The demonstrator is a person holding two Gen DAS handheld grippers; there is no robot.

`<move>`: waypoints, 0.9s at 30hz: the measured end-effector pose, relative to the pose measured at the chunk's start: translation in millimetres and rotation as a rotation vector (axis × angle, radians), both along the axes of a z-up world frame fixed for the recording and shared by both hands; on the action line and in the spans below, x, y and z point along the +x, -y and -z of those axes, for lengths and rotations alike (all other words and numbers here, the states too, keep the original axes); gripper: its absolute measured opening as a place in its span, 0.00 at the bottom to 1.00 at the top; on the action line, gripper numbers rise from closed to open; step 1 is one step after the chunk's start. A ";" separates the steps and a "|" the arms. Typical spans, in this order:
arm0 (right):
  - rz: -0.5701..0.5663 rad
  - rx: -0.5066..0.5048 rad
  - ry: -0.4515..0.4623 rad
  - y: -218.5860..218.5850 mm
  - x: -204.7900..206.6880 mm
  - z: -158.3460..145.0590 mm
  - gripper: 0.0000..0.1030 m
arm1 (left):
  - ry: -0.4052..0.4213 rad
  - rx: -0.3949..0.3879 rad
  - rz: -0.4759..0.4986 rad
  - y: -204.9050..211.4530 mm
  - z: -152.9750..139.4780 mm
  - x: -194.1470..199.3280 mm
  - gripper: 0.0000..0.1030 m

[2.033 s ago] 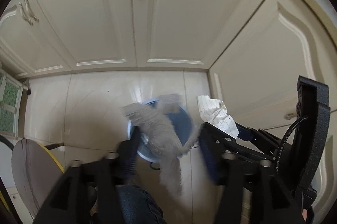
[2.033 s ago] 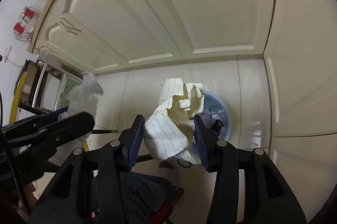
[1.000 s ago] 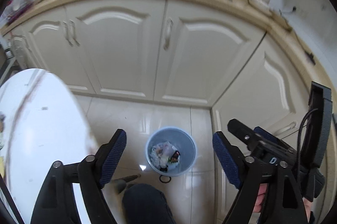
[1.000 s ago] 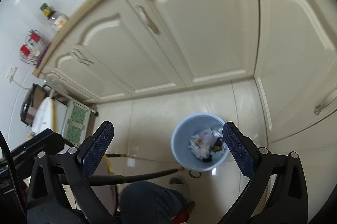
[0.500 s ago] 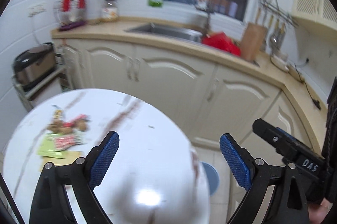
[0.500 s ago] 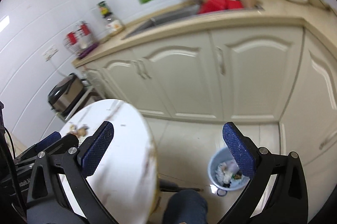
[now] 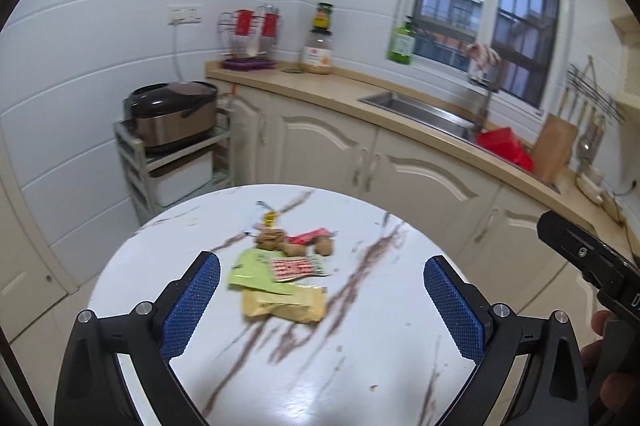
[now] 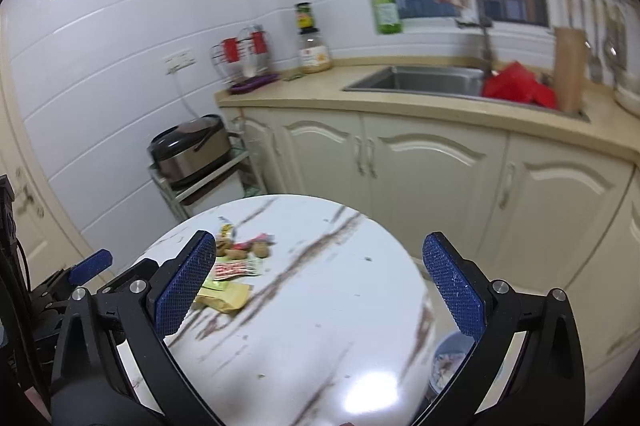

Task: Collect trash
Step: 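Move both open tools back over the table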

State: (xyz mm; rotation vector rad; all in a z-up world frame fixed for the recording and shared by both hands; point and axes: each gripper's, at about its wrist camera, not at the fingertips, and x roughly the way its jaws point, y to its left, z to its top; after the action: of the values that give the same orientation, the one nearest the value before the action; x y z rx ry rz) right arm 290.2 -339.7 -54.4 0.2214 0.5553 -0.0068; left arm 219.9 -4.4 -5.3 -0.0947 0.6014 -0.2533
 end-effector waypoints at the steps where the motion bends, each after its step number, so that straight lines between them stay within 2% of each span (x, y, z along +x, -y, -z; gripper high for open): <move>1: -0.014 -0.008 0.003 -8.9 1.5 -0.9 1.00 | 0.000 -0.006 -0.020 -9.4 0.2 -5.9 0.97; 7: -0.094 -0.045 0.009 -53.2 7.8 2.9 1.00 | 0.004 -0.004 -0.121 -41.7 3.4 -26.3 0.97; 14: -0.181 -0.103 -0.034 -95.1 24.3 24.3 1.00 | -0.039 -0.013 -0.169 -62.5 20.3 -33.7 0.97; 21: -0.274 -0.146 -0.170 -124.2 57.8 78.1 1.00 | -0.096 -0.015 -0.185 -70.1 36.2 -20.4 0.97; 27: -0.333 -0.179 -0.291 -141.8 87.9 129.3 1.00 | -0.160 -0.014 -0.184 -82.0 52.6 32.1 0.97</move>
State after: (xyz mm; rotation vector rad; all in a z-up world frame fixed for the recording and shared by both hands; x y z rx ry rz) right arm 378.1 -197.9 -183.6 -0.0506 0.8714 0.2371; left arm 251.9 77.6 -57.8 -0.1837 0.7456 -0.0712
